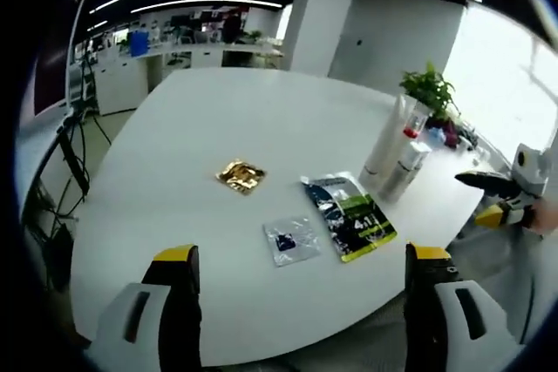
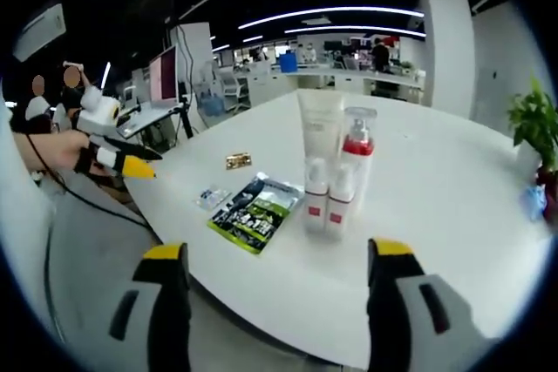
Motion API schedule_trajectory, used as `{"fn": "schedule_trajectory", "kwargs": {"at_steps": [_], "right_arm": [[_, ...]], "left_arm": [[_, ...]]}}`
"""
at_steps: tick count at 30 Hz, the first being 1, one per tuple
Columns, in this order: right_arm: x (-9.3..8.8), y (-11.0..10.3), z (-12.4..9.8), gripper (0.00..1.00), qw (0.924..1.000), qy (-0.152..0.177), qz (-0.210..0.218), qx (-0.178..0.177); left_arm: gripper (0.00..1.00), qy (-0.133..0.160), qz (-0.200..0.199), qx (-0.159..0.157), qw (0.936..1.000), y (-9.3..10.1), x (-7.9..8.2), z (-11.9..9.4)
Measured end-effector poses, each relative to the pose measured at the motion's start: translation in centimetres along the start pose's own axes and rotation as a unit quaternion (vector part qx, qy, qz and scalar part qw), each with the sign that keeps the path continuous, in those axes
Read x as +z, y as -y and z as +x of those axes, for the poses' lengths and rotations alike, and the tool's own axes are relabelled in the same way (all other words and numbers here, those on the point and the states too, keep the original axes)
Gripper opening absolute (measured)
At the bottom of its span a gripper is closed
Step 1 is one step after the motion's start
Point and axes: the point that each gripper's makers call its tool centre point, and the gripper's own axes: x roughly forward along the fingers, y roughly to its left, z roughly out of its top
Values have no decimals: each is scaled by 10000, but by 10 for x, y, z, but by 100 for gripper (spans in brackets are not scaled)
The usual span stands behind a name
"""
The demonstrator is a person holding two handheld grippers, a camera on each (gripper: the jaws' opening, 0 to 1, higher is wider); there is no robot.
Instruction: Arrange the skincare products in the storage area until every visible bottle or jar stands upright without overlapping.
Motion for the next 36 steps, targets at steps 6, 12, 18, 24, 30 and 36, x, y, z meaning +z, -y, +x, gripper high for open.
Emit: {"fn": "schedule_trajectory", "kwargs": {"at_steps": [6,12,18,24,30,36], "right_arm": [[-1,0,0,84,10000,-28,2,13],[-3,-1,1,84,10000,-61,2,29],[-4,-2,1,84,9999,-96,-8,29],[-5,-2,1,84,9999,-138,-21,16],[-7,-2,2,84,9998,-187,-32,10],[-7,-2,2,84,9998,-206,-40,22]], "left_arm": [[97,152,116,-47,9998,5,3,-9],[97,287,181,12,9994,3,6,-13],[97,263,319,17,9991,4,4,-9],[97,386,57,18,9992,-2,8,-10],[97,329,63,-19,9994,0,6,-7],[97,298,-3,1,9996,-2,6,-6]]}}
